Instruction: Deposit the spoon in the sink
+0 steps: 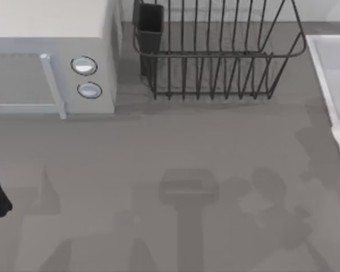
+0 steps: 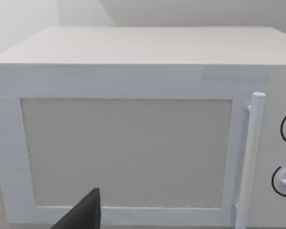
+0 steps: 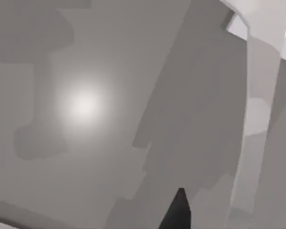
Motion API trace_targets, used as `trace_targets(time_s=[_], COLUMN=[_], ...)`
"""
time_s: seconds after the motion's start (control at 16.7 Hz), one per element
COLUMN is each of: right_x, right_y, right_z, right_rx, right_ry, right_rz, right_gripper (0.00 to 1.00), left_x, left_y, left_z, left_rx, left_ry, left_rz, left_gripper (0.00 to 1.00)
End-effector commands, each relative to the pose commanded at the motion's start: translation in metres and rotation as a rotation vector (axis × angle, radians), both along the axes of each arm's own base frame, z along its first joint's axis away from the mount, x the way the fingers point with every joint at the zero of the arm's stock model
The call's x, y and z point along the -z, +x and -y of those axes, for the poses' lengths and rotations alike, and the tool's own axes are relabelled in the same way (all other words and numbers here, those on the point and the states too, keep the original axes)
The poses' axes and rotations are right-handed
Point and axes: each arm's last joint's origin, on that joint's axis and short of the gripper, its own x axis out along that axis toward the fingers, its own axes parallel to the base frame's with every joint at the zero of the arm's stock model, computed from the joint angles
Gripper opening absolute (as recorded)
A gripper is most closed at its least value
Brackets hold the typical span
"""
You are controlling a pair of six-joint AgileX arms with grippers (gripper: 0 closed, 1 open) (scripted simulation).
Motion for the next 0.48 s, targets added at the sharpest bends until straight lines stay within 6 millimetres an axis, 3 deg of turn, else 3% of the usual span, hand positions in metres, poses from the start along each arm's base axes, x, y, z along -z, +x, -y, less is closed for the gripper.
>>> trace_targets(time_s=[0.24,0.48], right_x=[-0.017,-0.014], right_y=[0.082,0.158], right_z=[0.011,0.033], right_rx=[0.001,0.0], right_ry=[0.003,0.006], right_rz=[-0.011,0.01], right_gripper=[0.0,0.0], left_x=[0.0,0.0], left_y=[0.0,0.0], left_z=[0.0,0.0], left_rx=[0.0,0.0], left_ry=[0.0,0.0], left_rz=[0.0,0.0], left_gripper=[1.0,1.0])
